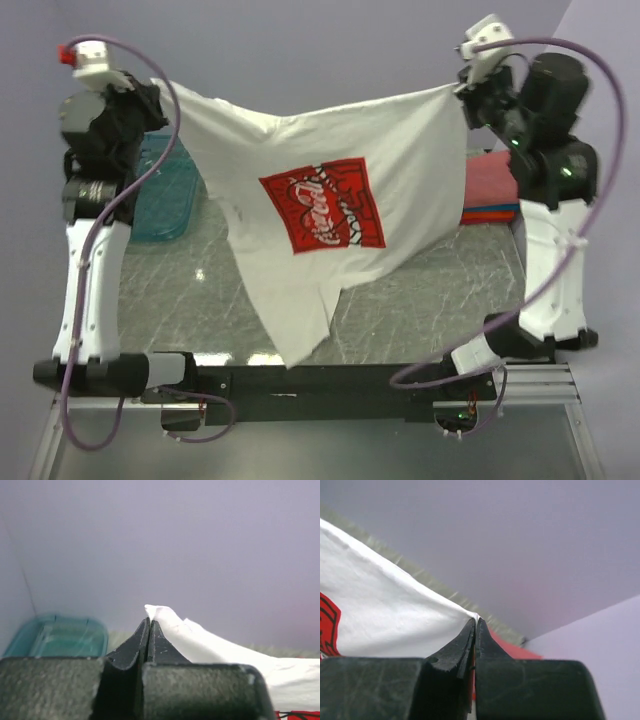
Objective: Fold and stack the t-shirts
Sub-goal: Flatten the tshirt out
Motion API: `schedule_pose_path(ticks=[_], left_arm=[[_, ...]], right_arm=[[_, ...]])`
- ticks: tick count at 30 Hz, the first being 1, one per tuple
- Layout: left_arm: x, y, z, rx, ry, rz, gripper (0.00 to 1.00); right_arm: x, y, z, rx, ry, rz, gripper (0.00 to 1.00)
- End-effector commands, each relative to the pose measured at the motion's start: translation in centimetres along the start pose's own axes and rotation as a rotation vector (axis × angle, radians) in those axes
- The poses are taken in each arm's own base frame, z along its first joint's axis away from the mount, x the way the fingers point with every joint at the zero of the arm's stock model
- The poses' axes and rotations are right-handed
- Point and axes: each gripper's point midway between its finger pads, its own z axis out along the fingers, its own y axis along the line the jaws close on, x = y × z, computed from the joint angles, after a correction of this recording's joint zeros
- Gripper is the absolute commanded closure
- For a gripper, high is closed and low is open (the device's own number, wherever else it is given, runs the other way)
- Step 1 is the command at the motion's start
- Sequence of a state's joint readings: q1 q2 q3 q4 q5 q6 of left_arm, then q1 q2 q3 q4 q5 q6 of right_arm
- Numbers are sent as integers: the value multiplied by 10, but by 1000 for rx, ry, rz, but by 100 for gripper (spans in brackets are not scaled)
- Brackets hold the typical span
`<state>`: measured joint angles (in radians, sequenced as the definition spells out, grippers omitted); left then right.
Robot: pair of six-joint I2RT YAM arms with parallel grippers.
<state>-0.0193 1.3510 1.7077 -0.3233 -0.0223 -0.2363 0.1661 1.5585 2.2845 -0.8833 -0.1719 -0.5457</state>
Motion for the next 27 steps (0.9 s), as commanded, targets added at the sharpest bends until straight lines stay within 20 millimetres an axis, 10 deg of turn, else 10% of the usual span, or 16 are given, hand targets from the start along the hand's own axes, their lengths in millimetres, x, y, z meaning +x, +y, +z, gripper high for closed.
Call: schedule_pose_path(ticks=[1, 8, 14, 19, 27], left_arm=[[-91, -23, -60, 81, -270, -75, 100], [-196, -46, -176, 179, -575, -163, 100], [-241, -54, -254, 233, -743, -190, 100], [-263, -60, -291, 267, -810, -186, 100], [-259, -59, -272, 256, -775, -186, 100]], right_arm=[[-39, -23, -67, 119, -96, -31, 100], [-95, -45, -196, 328, -345, -61, 100], [-118, -55, -269, 453, -470, -74, 100], [-121, -60, -293, 516, -498, -82, 100], [-114, -60, -276, 500, -463, -85, 100]])
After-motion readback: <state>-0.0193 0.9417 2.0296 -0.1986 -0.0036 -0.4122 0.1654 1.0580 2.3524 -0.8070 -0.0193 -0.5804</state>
